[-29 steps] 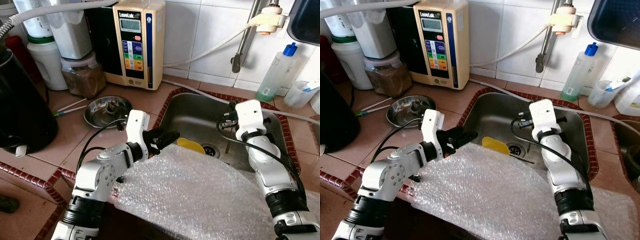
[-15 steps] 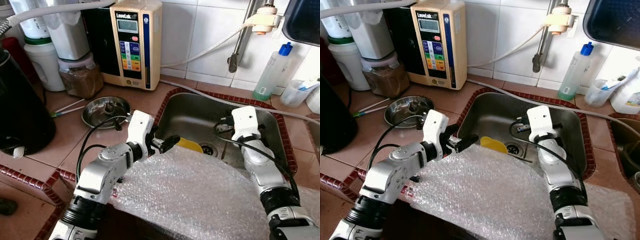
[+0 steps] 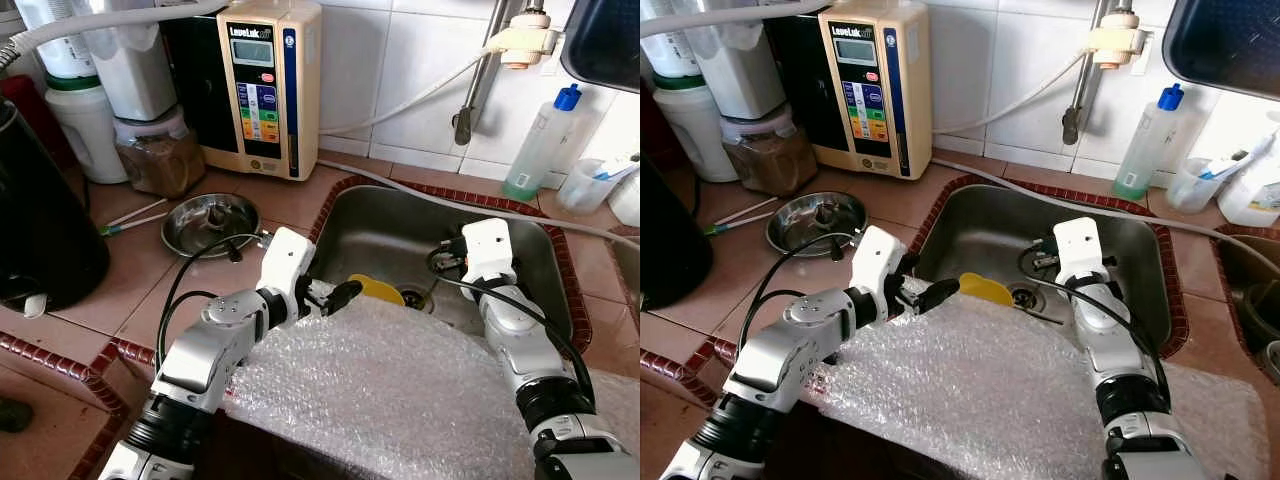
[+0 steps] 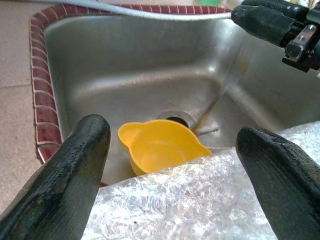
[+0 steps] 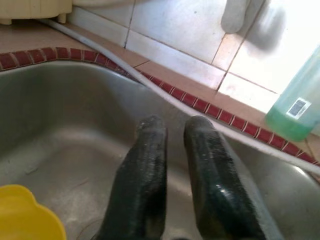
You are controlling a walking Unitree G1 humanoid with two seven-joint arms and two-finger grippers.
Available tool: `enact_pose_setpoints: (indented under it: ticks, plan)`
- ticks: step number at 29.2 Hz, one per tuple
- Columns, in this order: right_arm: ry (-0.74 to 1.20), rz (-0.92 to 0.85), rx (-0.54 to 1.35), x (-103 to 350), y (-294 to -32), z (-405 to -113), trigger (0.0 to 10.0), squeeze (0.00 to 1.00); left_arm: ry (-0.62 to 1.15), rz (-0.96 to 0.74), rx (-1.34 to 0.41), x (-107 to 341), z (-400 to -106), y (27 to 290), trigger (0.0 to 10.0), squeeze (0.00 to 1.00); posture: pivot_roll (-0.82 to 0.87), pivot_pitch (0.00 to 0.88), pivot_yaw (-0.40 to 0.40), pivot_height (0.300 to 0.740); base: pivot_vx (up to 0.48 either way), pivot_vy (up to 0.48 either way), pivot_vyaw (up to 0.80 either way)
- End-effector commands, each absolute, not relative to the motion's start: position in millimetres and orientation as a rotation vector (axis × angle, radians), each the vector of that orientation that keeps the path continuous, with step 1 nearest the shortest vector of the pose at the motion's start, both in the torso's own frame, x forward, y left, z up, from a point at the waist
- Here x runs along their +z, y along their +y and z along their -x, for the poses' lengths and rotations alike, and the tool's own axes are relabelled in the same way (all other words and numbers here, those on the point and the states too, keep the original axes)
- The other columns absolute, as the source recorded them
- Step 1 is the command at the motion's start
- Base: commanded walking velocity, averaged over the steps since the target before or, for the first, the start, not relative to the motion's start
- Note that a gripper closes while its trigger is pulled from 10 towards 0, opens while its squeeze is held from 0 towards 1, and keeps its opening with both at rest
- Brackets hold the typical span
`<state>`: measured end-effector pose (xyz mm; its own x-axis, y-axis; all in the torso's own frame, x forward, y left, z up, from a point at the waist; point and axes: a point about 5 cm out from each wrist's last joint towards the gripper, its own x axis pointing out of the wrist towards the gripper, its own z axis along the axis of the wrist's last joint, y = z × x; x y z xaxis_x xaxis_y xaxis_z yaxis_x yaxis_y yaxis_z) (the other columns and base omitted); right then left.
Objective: Kitchen organization
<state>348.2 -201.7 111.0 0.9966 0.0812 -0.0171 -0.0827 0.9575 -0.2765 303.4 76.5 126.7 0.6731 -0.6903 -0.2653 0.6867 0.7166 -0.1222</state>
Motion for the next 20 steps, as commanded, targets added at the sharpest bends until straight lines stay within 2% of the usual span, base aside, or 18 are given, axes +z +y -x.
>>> enact_pose_setpoints:
  ticks: [1, 8, 14, 20]
  plan:
    - [0.002, 0.254, 0.083, 115, -200, -351, 10.0, 1.0, 0.305, -0.009, -0.777, 125, -303, 77, 10.0, 1.0, 0.04, 0.0, 0.013, 0.74, 0.0, 0.0, 0.0]
    - [-0.004, 0.231, 0.086, 117, -199, -352, 10.0, 1.0, 0.296, -0.017, -0.751, 126, -306, 79, 10.0, 1.0, 0.04, 0.0, 0.014, 0.74, 0.0, 0.0, 0.0]
    - [-0.035, 0.209, 0.1, 126, -196, -351, 10.0, 1.0, 0.234, -0.07, -0.609, 135, -321, 91, 10.0, 1.0, 0.04, 0.0, 0.014, 0.74, 0.0, 0.0, 0.0]
    - [-0.118, 0.183, 0.25, 146, -166, -342, 10.0, 1.0, 0.159, -0.037, -0.414, 154, -346, 112, 10.0, 1.0, 0.03, 0.0, 0.019, 0.74, 0.0, 0.0, 0.0]
